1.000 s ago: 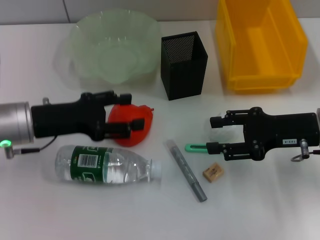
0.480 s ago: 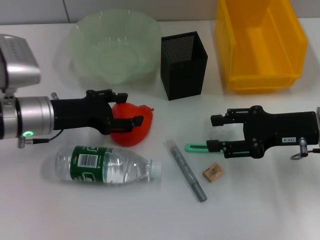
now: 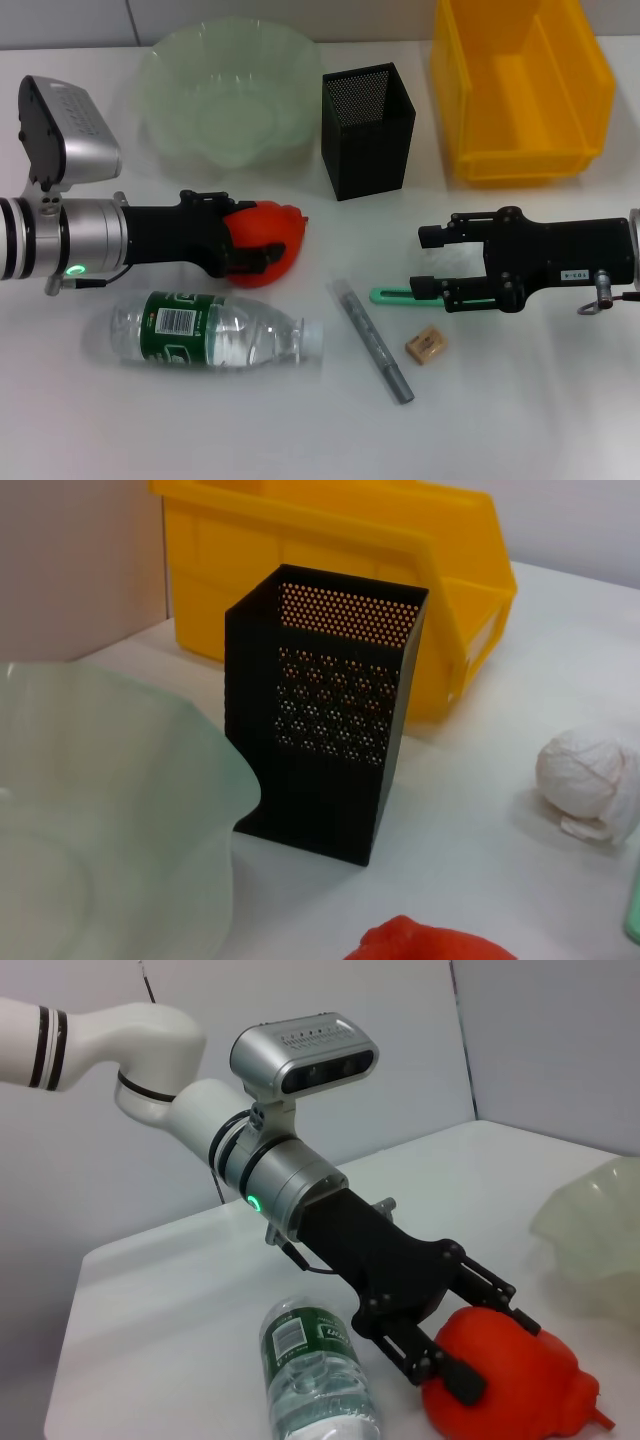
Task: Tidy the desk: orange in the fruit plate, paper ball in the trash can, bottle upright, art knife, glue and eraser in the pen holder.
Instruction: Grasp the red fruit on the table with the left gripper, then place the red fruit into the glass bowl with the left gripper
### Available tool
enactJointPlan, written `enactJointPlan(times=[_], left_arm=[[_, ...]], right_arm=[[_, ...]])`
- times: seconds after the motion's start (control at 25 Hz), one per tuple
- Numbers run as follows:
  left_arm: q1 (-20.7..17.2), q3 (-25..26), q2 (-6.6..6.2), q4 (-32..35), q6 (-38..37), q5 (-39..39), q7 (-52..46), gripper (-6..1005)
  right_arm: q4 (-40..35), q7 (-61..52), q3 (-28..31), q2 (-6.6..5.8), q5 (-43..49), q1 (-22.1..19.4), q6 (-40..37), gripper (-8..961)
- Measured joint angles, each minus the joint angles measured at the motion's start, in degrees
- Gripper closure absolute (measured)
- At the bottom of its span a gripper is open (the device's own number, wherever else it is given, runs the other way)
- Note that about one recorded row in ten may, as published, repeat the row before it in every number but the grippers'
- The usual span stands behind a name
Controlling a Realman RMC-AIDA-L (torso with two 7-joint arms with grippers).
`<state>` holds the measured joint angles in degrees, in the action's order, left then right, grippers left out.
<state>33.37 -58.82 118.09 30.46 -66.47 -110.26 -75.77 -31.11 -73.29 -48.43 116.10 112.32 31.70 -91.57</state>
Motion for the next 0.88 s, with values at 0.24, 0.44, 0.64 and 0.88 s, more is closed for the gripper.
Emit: enactJointPlan(times=[0.24,0.44,0.64,0.88], left_arm=[[0.0,0.0,0.03,0.7,0.7,0.0,0.0,215],[0.1,-0.1,0.03,0.8,0.2,0.0,-0.4,466],[-0.6,0.4,-0.09,2.9,-4.3,0.0,-2.6,615],[-1.3,8.7,-0.19,6.9,-16.3,2.2,-5.5,699]], right_arm=[[0.0,-0.1,0.0,0.0,0.0,0.0,0.0,256],[0.0,-0.1,0.0,0.0,0.0,0.0,0.0,256],[0.0,-0.1,0.0,0.0,0.0,0.0,0.0,256],[0.0,-0.1,0.0,0.0,0.0,0.0,0.0,256]])
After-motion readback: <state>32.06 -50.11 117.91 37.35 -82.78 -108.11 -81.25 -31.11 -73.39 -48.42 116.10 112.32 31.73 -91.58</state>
